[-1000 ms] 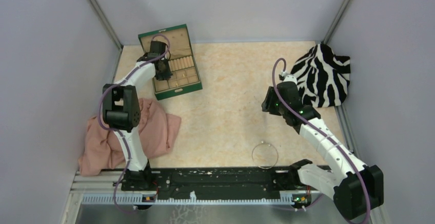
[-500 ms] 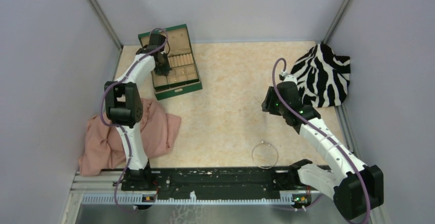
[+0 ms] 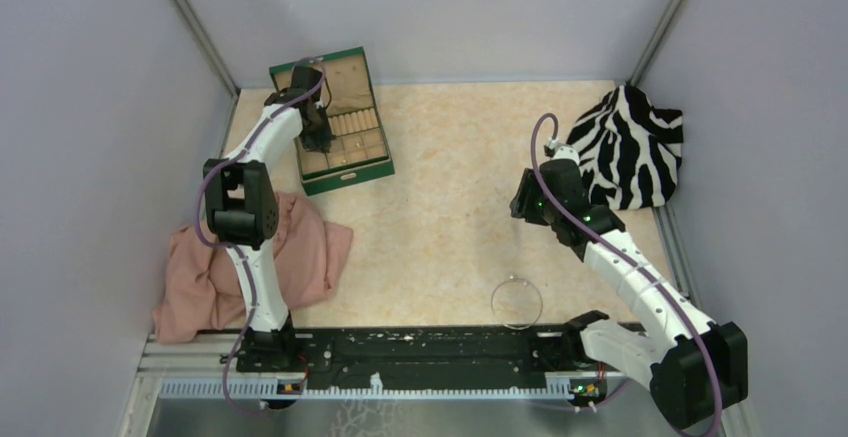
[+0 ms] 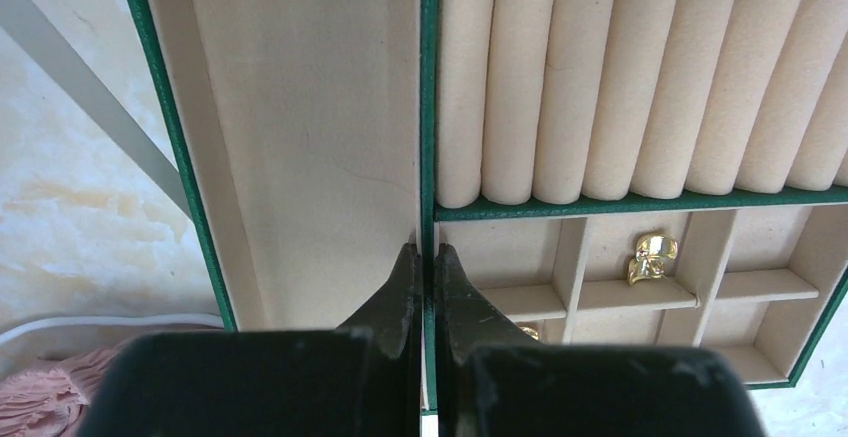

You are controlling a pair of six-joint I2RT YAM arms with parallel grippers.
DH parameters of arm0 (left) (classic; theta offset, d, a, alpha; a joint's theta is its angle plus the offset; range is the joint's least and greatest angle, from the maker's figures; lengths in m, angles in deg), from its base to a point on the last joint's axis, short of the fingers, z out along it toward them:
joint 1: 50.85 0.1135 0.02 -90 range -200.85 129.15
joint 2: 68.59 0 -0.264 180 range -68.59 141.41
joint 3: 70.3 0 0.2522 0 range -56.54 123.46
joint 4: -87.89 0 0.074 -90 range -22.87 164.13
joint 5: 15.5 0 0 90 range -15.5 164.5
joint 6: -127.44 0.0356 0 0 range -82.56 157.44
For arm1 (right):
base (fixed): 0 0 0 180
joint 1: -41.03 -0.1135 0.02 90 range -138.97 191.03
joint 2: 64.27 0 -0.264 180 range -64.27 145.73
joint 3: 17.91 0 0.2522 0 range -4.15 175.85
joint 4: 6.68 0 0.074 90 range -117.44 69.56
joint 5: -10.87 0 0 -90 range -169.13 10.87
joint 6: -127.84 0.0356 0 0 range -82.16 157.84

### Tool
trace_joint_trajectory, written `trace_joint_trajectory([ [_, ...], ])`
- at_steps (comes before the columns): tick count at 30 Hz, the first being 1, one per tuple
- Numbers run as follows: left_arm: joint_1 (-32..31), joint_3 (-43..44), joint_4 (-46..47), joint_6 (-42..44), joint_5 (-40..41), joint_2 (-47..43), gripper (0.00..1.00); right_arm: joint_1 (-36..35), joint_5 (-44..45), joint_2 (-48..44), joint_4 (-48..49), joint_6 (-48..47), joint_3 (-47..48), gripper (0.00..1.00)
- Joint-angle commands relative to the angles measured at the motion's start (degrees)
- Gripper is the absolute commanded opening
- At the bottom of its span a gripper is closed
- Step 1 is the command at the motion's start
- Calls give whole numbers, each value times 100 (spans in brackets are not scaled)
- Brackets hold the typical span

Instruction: Organize the mixed jewelry

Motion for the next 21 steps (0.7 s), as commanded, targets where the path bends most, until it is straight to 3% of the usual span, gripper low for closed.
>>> trace_joint_trajectory([
  [1,6,128,-134,-40,-178,37,0,43,30,-54,216,33,2,46],
  [15,23,96,-300,-28,49,339,0,43,-13,-48,252,34,8,46],
  [19,23,227,-405,-18,-202,266,36,43,-17,-51,242,38,34,46],
  [21,23,213,-364,46,-319,117,46,43,-30,-42,242,34,50,46],
])
